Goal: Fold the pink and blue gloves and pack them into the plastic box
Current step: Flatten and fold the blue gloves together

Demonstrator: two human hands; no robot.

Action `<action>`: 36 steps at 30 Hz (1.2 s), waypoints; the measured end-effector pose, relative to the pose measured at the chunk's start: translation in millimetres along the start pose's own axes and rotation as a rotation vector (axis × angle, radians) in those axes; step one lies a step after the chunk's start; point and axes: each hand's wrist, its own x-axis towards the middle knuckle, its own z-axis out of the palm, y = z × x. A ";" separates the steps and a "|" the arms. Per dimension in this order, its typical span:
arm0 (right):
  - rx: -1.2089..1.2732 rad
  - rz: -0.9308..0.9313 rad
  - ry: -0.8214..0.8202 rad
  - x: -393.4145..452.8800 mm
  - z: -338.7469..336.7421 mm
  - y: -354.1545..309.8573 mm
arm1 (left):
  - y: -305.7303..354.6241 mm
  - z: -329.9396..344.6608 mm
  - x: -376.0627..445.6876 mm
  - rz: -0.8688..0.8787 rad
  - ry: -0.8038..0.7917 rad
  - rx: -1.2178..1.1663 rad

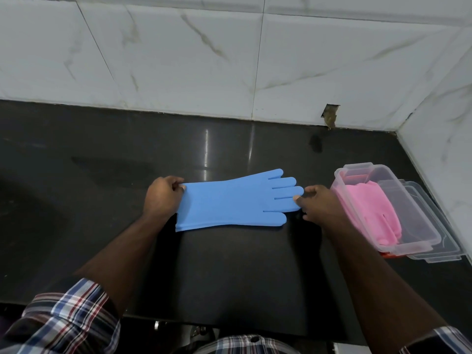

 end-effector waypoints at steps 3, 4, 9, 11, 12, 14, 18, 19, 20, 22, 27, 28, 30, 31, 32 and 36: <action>0.065 0.044 -0.027 1.7 1.4 -0.1 | 3.0 -1.5 1.6 0.008 -0.009 0.033; 0.079 0.042 -0.016 2.2 1.0 0.6 | 3.6 -2.3 2.6 -0.007 -0.018 0.032; 0.079 0.038 -0.008 -1.7 -1.6 3.6 | 8.1 -7.7 7.6 -0.069 -0.053 0.042; 0.031 -0.005 -0.013 -6.8 -2.6 1.1 | 10.3 -8.2 7.5 -0.072 -0.061 0.049; -0.013 -0.075 0.008 -9.5 -2.3 -1.0 | 11.3 -7.9 6.6 -0.069 -0.047 0.037; -0.123 -0.296 0.121 -14.8 0.2 -6.7 | 12.8 -6.0 2.1 -0.038 0.031 0.024; -0.225 -0.665 0.217 -25.2 21.6 -29.4 | 24.7 12.1 -21.6 0.235 0.126 0.171; -0.289 -0.735 0.172 -27.2 31.3 -35.0 | 29.0 19.7 -28.2 0.327 0.093 0.227; -0.398 -0.794 0.123 -28.1 42.4 -39.2 | 32.0 27.1 -33.3 0.400 0.044 0.271; -0.636 -0.837 0.068 -28.7 65.7 -41.6 | 34.1 39.4 -37.8 0.444 -0.081 0.350; -0.850 -0.702 0.044 -19.9 92.3 -25.0 | 16.1 55.3 -35.1 0.379 -0.253 0.547; -0.868 -0.707 0.047 -18.3 92.5 -22.2 | 13.6 56.9 -35.6 0.378 -0.260 0.564; -0.882 -0.727 0.062 -16.9 92.6 -19.5 | 11.0 59.2 -36.3 0.376 -0.266 0.595; -0.884 -0.735 0.071 -16.9 92.9 -18.5 | 10.2 60.3 -36.0 0.372 -0.267 0.607; -0.887 -0.742 0.080 -16.7 93.5 -17.7 | 9.6 61.2 -35.9 0.368 -0.266 0.616; -0.894 -0.748 0.080 -14.3 94.4 -16.2 | 10.0 61.9 -35.7 0.367 -0.266 0.637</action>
